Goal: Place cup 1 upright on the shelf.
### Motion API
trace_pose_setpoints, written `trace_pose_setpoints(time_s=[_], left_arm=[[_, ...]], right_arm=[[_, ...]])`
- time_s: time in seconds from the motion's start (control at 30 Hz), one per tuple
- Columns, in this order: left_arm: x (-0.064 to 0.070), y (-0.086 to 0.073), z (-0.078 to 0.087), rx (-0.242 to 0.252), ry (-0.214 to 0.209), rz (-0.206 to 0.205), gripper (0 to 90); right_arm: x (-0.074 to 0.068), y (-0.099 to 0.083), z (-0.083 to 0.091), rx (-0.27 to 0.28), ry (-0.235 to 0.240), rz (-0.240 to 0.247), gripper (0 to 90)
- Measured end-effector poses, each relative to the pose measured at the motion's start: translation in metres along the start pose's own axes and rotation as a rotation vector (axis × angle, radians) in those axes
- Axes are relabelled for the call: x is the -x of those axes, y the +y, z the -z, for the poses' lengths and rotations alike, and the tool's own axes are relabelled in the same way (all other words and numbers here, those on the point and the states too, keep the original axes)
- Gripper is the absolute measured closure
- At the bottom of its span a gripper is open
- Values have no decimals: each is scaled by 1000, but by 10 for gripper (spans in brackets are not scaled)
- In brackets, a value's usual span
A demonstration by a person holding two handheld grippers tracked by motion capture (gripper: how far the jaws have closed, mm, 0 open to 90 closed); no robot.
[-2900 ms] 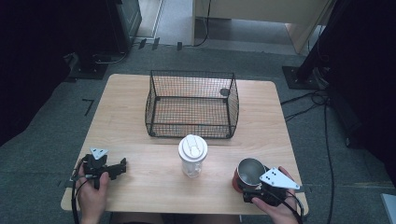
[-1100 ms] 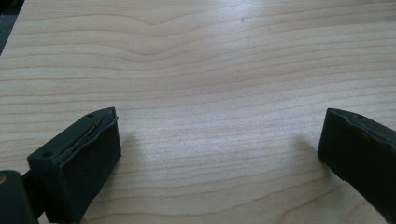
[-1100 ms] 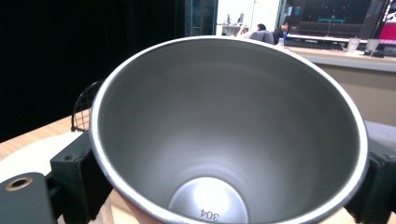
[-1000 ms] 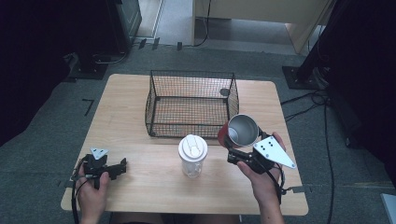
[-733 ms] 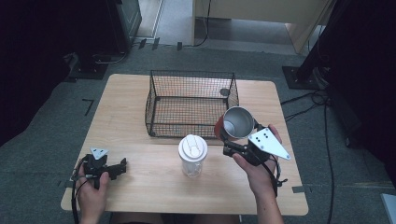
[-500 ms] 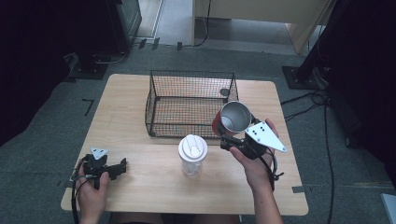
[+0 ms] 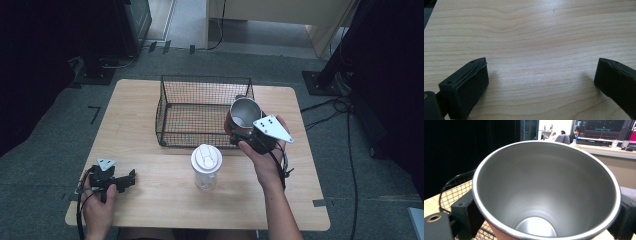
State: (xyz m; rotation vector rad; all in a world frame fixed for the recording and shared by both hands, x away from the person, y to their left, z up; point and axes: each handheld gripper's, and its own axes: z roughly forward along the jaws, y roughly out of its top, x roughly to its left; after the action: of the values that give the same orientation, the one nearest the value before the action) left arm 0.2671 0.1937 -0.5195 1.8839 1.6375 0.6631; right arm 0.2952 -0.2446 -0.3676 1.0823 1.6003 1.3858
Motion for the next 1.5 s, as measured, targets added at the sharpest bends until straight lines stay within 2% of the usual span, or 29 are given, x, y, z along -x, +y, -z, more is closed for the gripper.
trace_pose_setpoints(time_s=[0.4,0.6,0.9,1.0,1.1,1.3,1.43,1.5], left_arm=[[0,0,0,1,0,0,0],[0,0,0,-1,0,-2,0],[0,0,0,0,0,-1,0],[0,0,0,0,0,-1,0],[0,0,0,0,0,-1,0],[0,0,0,0,0,0,0],[0,0,0,-1,0,-2,0],[0,0,0,0,0,-1,0]], right_arm=[[1,1,-30,-36,-15,1,81],[4,-3,-45,-61,-29,-13,80],[8,-20,-70,-132,-58,-4,80],[7,-26,-75,-143,-57,-18,80],[3,-29,-81,-168,-62,-3,80],[2,-27,-96,-224,-73,-16,80],[7,-24,-107,-265,-80,-54,80],[7,-24,-112,-286,-90,-55,80]])
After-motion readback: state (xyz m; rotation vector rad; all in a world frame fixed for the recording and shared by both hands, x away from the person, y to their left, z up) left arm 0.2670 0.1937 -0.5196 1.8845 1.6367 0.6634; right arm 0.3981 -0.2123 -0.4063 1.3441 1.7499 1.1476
